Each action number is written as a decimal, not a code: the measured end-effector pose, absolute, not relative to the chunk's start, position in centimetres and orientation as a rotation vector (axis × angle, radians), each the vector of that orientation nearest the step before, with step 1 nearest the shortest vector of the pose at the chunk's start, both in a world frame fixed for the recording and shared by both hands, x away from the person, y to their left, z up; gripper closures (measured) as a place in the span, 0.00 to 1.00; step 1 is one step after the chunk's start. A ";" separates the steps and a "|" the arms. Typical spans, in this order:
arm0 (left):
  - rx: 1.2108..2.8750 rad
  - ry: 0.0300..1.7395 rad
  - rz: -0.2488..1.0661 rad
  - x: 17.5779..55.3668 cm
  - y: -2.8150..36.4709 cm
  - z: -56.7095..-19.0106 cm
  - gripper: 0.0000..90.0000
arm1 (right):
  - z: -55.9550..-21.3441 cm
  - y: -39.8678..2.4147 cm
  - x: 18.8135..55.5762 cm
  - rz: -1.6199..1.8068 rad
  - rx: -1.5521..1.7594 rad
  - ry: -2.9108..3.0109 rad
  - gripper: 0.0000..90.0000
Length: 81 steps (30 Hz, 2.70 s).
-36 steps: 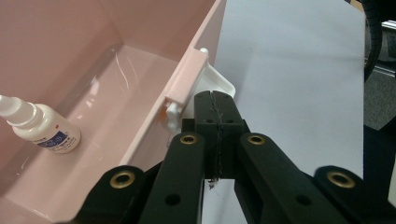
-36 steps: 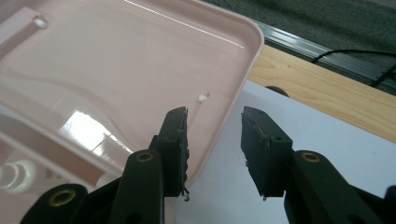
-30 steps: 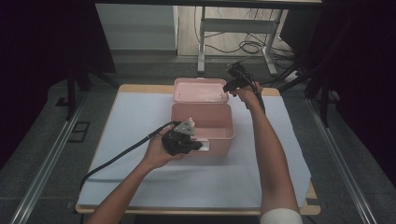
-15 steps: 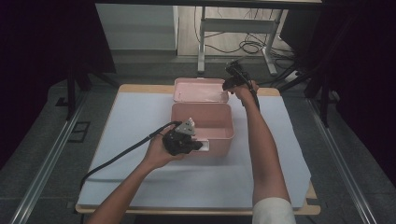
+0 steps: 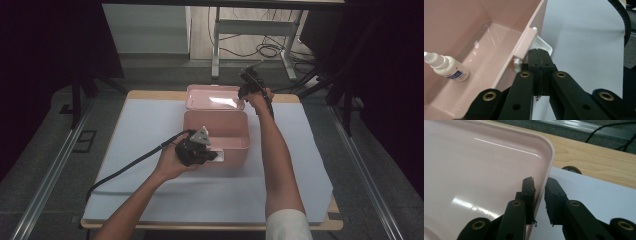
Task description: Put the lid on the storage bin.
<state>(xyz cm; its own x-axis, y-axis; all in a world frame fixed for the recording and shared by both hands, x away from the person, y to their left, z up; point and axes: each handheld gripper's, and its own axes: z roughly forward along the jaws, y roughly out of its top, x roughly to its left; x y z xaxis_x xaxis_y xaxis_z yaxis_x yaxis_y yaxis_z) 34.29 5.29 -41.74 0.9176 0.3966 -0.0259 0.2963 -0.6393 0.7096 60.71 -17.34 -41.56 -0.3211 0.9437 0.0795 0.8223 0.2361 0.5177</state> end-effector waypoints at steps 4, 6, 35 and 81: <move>2.306 0.493 0.163 34.4 5.3 -41.7 1.00 | -41.3 -17.3 60.7 0.709 1.675 2.248 0.89; 2.306 0.492 0.163 34.3 5.3 -41.7 1.00 | -41.0 -17.2 60.5 0.708 1.665 2.236 0.90; 2.302 0.502 0.148 34.2 5.3 -41.8 1.00 | -37.4 -16.6 57.3 0.841 1.483 2.027 0.94; 2.316 0.507 0.156 34.4 5.3 -41.7 1.00 | -35.0 -17.2 52.2 1.018 1.328 1.848 0.96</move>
<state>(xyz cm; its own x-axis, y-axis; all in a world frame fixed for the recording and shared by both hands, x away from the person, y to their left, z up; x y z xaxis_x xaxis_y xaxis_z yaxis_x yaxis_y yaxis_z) 34.38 5.34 -41.72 0.9140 0.4039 -0.0377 0.3127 -0.6424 0.6997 52.22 -17.17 -34.98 -0.2872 0.9562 -0.0569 0.4627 0.1905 0.8658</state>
